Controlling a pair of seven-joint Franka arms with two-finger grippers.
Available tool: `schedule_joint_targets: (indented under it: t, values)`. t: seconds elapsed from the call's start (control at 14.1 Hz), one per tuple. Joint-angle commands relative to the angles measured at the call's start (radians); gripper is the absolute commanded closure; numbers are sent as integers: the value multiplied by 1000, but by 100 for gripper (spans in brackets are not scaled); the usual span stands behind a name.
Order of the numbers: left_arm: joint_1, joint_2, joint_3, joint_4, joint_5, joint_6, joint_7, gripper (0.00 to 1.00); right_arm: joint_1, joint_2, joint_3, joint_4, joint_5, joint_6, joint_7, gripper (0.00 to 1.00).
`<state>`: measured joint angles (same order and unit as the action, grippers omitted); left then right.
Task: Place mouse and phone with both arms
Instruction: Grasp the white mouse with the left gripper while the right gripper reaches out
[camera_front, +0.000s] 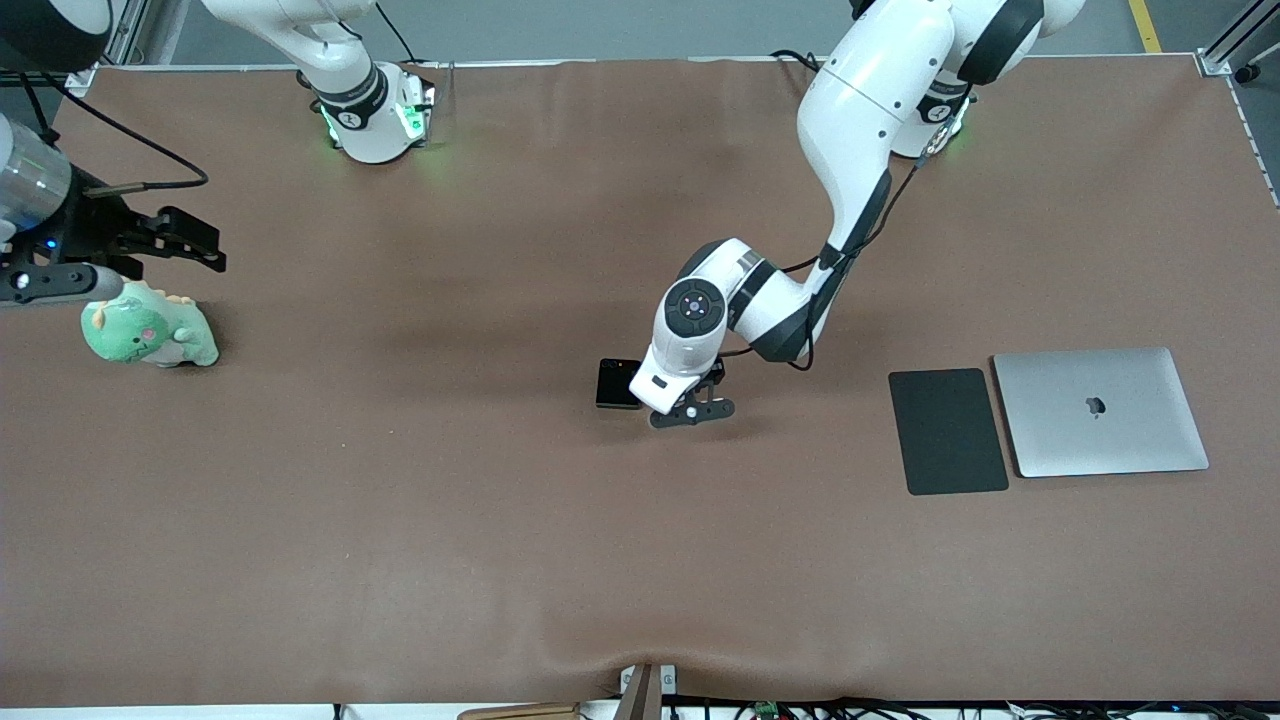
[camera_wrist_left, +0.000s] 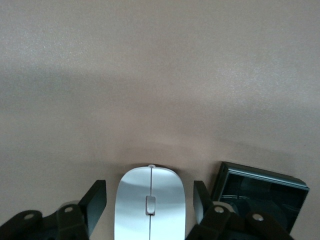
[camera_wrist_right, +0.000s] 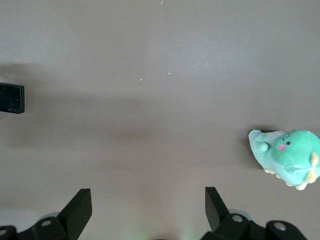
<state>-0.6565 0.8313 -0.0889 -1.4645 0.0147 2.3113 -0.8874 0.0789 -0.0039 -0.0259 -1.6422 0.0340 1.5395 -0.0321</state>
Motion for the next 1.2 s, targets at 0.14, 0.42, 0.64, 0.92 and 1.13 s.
schedule_joint_targets:
  t: [0.14,0.42,0.64,0.92,1.13]
  values:
    - [-32,16,17,20,7,0,-30,22,100,100,-3,-1,-2,86,98,0]
    - [-41,11,17,0,22,-26,-30,23,180,224,-3,-11,7,204,129,0]
    - [-48,11,17,0,22,-55,-30,26,202,257,-2,-48,7,286,143,0]
    - [-55,5,17,-3,24,-87,-47,41,220,340,-2,-48,113,379,143,0]
    - [-48,-1,17,1,33,-95,-41,50,237,387,-2,-48,177,444,147,0]
